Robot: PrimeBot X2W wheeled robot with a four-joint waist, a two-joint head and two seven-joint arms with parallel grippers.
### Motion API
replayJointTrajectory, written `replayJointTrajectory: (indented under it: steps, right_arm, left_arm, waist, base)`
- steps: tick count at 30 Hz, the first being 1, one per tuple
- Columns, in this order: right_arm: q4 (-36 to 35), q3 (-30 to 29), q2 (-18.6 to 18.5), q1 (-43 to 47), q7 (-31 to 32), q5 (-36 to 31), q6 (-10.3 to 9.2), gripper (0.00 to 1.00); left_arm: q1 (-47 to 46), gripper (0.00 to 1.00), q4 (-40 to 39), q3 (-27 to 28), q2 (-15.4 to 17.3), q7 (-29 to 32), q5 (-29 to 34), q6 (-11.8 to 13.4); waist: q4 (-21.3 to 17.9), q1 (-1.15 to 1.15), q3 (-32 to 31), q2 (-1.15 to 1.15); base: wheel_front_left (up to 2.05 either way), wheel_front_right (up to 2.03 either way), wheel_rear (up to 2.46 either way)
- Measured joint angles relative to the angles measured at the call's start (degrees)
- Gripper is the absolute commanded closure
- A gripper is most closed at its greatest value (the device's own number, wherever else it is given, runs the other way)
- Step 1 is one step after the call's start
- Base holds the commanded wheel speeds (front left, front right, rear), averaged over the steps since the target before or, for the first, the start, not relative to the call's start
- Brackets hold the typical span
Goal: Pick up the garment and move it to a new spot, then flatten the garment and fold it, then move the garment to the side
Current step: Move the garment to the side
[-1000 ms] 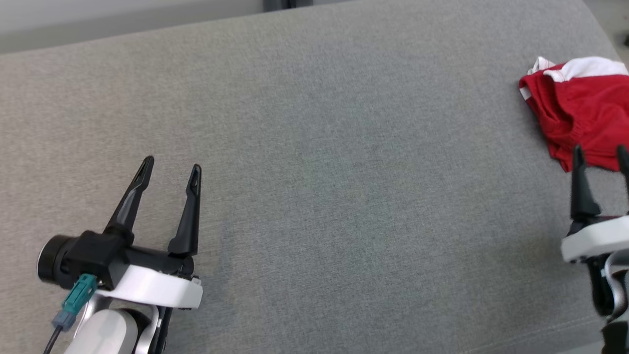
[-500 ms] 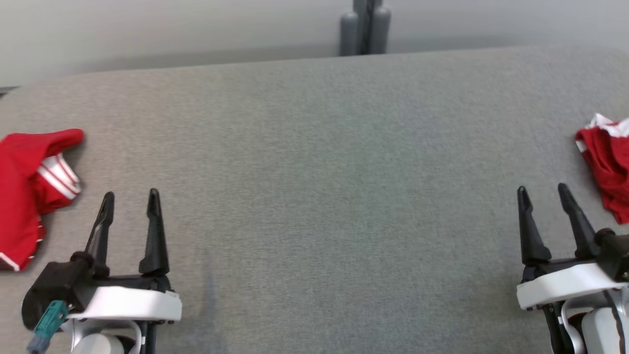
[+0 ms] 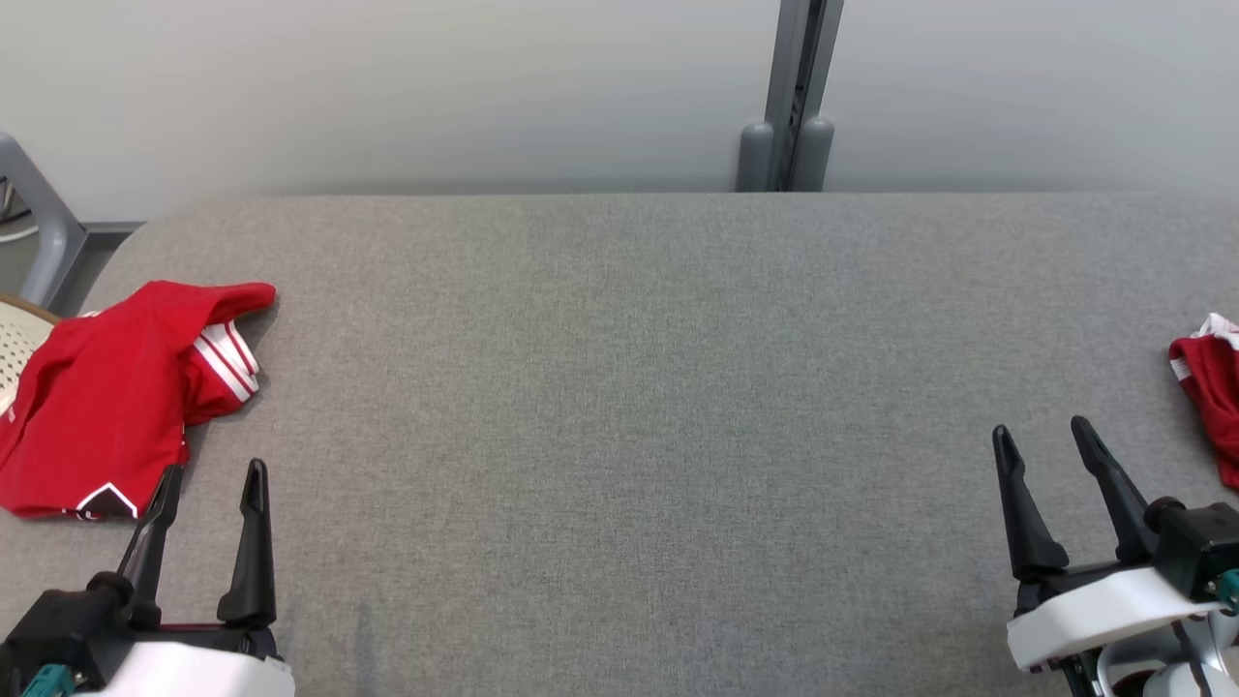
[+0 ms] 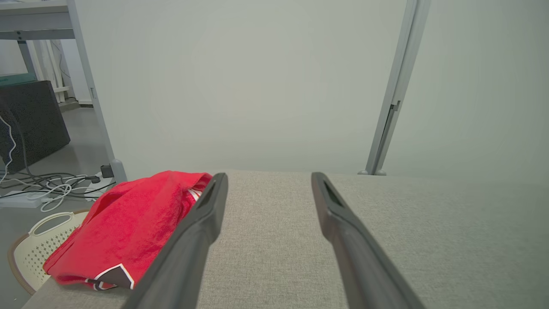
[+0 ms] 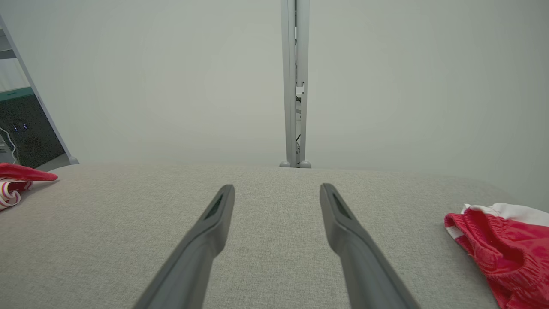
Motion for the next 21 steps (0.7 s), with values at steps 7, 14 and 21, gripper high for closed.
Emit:
replayJointTrajectory:
  steps: [7, 14, 21]
  right_arm:
    - [-2.9, -0.1, 0.3, 3.5, 2.3, -0.3, -0.01, 0.0]
    - [-5.5, -0.1, 0.6, 6.5, 4.3, -0.9, -0.01, 0.0]
    - [-7.5, -0.9, 0.7, 8.8, 5.4, -1.2, 0.0, 0.0]
  left_arm:
    - [3.2, 0.0, 0.2, 1.3, 0.3, 0.0, 0.0, -0.5]
    - [5.8, 0.0, -0.1, 1.4, 0.1, 0.0, 0.1, -0.4]
    - [7.8, 0.0, -0.3, 0.7, 0.3, -0.1, 0.5, -0.1]
  waist:
    - [-0.6, 0.0, -2.5, 0.0]
    - [-2.0, 0.0, -4.5, 0.0]
    - [-2.9, 0.0, -5.6, 0.0]
  base:
    - [0.0, 0.0, 0.0]
    - [0.0, 0.0, 0.0]
    - [0.0, 0.0, 0.0]
